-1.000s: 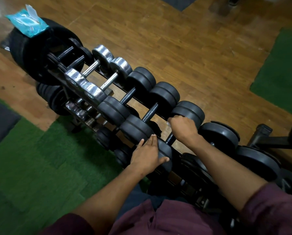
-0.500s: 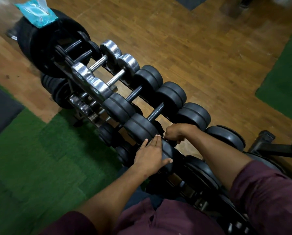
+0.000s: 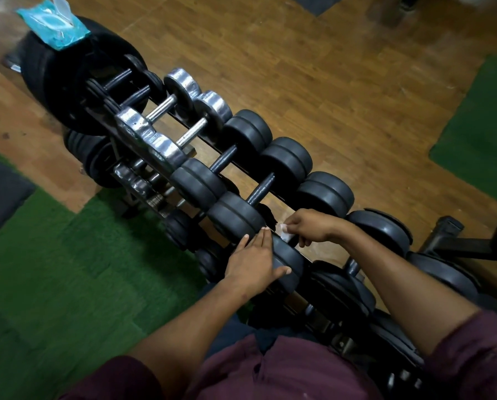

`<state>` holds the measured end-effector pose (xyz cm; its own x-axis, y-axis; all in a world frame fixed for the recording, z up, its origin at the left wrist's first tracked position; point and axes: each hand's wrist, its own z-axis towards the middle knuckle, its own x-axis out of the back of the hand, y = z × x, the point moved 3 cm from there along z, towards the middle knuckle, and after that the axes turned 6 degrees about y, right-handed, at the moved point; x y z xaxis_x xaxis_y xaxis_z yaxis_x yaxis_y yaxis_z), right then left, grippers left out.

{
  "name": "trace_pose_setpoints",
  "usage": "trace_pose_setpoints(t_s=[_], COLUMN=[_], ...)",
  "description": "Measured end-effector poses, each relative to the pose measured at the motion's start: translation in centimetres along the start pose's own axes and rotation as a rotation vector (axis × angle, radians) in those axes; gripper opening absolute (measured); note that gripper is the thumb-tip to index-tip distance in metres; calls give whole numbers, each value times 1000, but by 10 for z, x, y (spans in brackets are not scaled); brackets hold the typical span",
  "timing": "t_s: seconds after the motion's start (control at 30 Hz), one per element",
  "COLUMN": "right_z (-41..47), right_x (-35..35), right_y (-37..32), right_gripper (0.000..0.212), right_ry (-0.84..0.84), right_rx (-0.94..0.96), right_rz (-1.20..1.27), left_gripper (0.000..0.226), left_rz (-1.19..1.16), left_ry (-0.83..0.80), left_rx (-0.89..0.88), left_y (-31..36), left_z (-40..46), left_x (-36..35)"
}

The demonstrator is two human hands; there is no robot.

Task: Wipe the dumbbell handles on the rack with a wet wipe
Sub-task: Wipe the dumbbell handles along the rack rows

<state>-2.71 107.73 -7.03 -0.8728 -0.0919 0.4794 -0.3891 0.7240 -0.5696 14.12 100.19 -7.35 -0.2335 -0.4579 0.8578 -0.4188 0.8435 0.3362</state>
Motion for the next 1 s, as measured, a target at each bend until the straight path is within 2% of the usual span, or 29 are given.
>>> trace_pose_setpoints(t_s=[0.17, 0.3, 0.4, 0.5, 0.57, 0.7, 0.77, 0.9, 1.0], right_z=[-28, -64, -86, -101, -105, -111, -113, -114, -113], right_x=[19, 29, 27, 20, 12, -8, -17, -24, -20], right_y=[21, 40, 55, 73, 90, 118, 124, 128, 129], right_gripper=[42, 38, 24, 21, 21, 17, 14, 13, 20], right_ry=[153, 302, 361, 428, 435, 284, 266, 358, 552], right_rx=[15, 21, -36, -51, -61, -84, -73, -72, -167], right_rz=[-34, 24, -2, -39, -109, -203, -184, -229, -339], left_gripper=[105, 90, 81, 78, 78, 82, 84, 82, 82], left_rz=[-8, -81, -118, -117, -101, -75, -88, -81, -65], left_ry=[-19, 34, 89, 93, 58, -71, -93, -148, -172], left_rx=[14, 21, -47, -143, -204, -274, -274, -303, -321], left_y=[2, 13, 35, 62, 79, 102, 103, 99, 98], left_z=[-1, -4, -7, -9, -11, -15, -16, -13, -12], left_x=[1, 1, -1, -7, -13, -29, -34, -35, -34])
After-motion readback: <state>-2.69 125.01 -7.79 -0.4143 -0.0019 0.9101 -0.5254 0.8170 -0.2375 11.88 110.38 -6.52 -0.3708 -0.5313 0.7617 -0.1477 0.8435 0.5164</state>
